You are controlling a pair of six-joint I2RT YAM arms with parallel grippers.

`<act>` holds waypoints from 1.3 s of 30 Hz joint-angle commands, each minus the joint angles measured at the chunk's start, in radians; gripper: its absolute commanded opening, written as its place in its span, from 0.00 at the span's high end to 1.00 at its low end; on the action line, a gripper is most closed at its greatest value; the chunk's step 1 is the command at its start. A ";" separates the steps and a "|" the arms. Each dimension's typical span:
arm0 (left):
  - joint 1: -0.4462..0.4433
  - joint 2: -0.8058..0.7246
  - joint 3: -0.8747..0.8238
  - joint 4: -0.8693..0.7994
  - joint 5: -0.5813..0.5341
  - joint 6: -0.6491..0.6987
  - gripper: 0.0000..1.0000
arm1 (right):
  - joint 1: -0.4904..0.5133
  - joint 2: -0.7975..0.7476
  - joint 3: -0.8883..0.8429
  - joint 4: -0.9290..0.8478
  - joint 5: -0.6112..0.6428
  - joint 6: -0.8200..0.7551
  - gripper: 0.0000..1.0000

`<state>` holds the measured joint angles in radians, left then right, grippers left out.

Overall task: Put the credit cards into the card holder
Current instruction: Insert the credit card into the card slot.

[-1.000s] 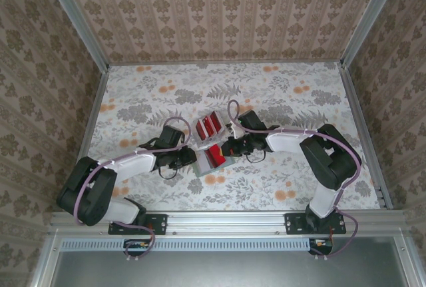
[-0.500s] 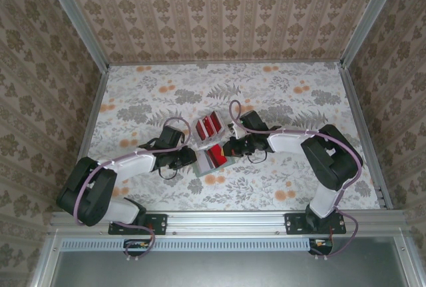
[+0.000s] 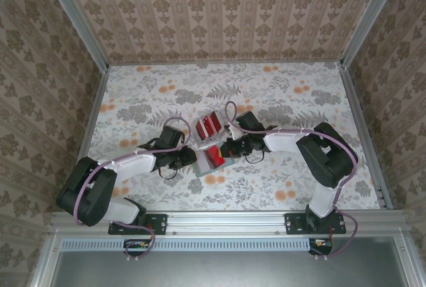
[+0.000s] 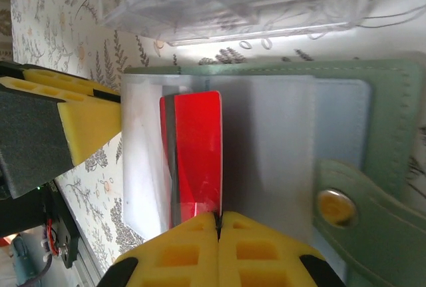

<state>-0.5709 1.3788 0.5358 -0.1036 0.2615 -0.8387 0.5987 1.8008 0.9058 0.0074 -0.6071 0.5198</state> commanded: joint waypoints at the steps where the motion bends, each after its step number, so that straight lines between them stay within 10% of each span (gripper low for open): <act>1: -0.010 0.011 -0.019 -0.048 -0.035 -0.018 0.77 | 0.019 0.028 0.023 -0.038 0.011 -0.021 0.98; 39: -0.042 -0.004 -0.061 -0.013 -0.044 -0.052 0.77 | 0.321 -0.026 0.014 0.057 0.518 0.266 0.97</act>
<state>-0.5938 1.3663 0.5163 -0.0742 0.2192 -0.8680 0.8898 1.7630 0.9066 0.0456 -0.1253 0.7437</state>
